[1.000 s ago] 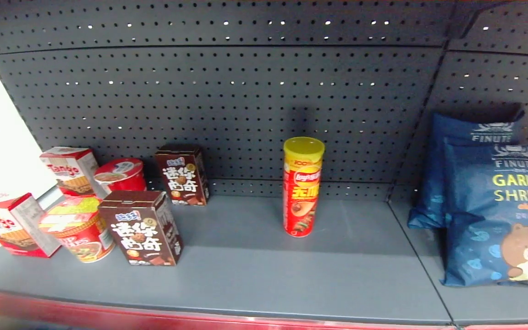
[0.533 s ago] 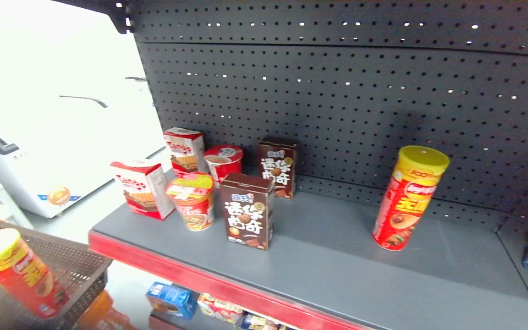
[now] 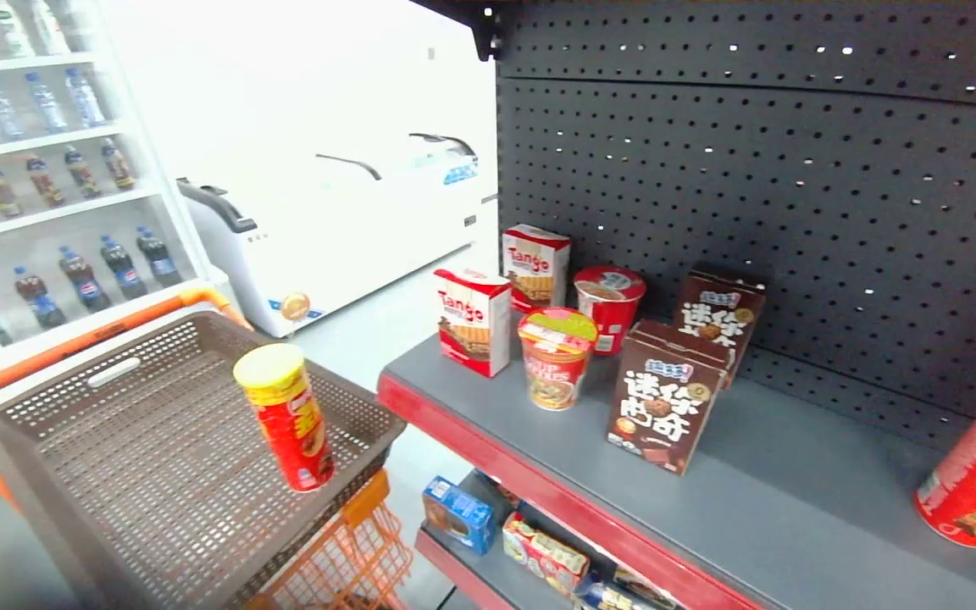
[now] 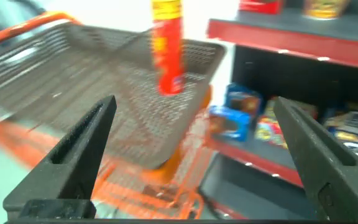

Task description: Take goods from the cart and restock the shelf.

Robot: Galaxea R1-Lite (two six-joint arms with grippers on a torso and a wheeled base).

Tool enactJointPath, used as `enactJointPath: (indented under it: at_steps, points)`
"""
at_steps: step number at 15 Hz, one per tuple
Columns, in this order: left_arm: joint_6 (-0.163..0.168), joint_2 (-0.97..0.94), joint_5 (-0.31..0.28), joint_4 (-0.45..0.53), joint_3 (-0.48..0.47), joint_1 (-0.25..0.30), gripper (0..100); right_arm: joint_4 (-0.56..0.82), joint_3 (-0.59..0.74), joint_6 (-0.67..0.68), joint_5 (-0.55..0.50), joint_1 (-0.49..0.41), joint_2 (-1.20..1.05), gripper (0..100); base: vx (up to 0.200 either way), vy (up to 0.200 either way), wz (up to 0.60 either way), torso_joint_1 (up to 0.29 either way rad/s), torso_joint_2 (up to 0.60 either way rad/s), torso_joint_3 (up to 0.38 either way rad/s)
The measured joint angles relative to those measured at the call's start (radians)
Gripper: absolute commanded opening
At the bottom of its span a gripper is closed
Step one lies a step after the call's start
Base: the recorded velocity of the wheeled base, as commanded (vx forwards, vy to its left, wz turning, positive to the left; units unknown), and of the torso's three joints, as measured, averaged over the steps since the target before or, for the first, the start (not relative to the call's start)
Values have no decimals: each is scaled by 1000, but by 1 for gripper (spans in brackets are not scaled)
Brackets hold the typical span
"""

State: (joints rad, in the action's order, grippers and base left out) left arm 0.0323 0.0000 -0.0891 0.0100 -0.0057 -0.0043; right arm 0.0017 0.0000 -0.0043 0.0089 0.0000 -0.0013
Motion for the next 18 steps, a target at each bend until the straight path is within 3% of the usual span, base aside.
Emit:
enactJointPath:
  at_steps: [6, 9, 14, 18]
  points:
    - [4, 0, 0, -2, 1, 0, 100, 0, 0, 3, 0, 0, 0, 100, 0, 0, 100, 0, 0, 1]
    - [16, 3, 46, 2, -17, 1, 100, 0, 0, 3, 0, -1, 0, 100, 0, 0, 0, 0, 0, 0]
    - [51, 236, 32, 66, -276, -8, 100, 0, 0, 3, 0, 0, 0, 100, 0, 0, 0, 0, 0, 0]
    - [97, 624, 0, -57, -398, -37, 100, 0, 0, 3, 0, 0, 0, 100, 0, 0, 0, 0, 0, 0]
